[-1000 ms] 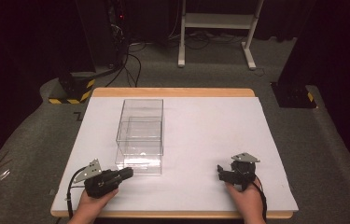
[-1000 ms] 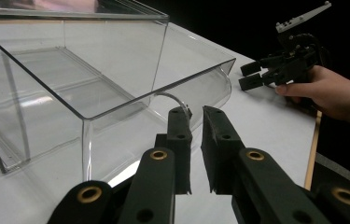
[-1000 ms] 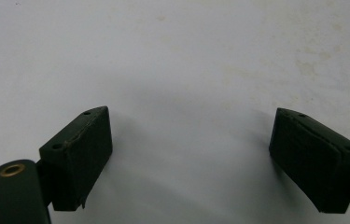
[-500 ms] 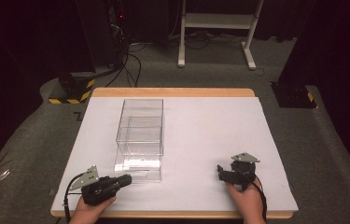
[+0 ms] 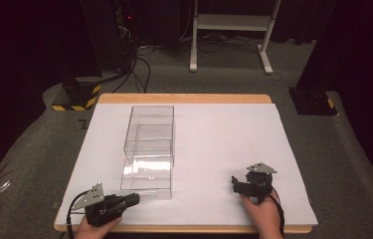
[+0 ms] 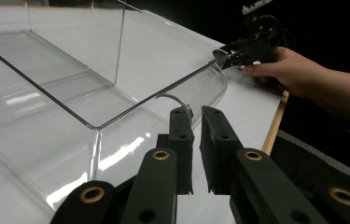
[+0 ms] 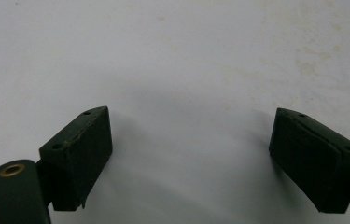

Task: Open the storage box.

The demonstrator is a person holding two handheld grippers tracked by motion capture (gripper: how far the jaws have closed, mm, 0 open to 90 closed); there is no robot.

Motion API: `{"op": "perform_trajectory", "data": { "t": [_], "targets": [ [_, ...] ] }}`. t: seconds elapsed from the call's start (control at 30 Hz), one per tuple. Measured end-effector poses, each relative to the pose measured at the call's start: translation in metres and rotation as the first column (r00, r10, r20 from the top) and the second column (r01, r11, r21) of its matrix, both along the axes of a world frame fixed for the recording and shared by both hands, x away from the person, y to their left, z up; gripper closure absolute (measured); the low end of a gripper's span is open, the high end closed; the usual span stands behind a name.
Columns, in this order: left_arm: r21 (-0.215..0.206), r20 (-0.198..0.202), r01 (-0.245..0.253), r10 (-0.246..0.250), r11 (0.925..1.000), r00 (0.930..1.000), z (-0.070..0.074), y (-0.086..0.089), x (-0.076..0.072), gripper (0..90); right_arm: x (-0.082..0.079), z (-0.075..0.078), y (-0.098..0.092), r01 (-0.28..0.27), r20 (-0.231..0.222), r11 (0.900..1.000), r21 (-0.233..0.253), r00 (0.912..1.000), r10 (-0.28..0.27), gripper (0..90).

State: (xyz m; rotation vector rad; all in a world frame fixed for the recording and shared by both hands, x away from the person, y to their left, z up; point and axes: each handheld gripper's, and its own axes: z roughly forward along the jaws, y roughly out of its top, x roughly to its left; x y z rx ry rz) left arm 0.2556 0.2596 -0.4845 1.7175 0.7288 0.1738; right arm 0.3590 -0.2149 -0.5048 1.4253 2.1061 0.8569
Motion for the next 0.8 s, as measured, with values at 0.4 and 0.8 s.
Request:
{"op": "perform_trajectory", "data": {
  "t": [0.4,0.8],
  "targets": [
    [-0.005,0.003,-0.012,0.012,0.9999,0.9999,0.0,0.005,-0.007,81.8,0.0,0.0,0.0,0.0,0.0,1.0,0.0,1.0,0.0,13.4],
    [0.013,0.039,-0.064,0.063,0.9979,0.9972,0.013,0.014,-0.018,68.5,0.0,0.0,0.0,0.0,0.0,1.0,0.0,1.0,0.0,13.4]
  ]
}}
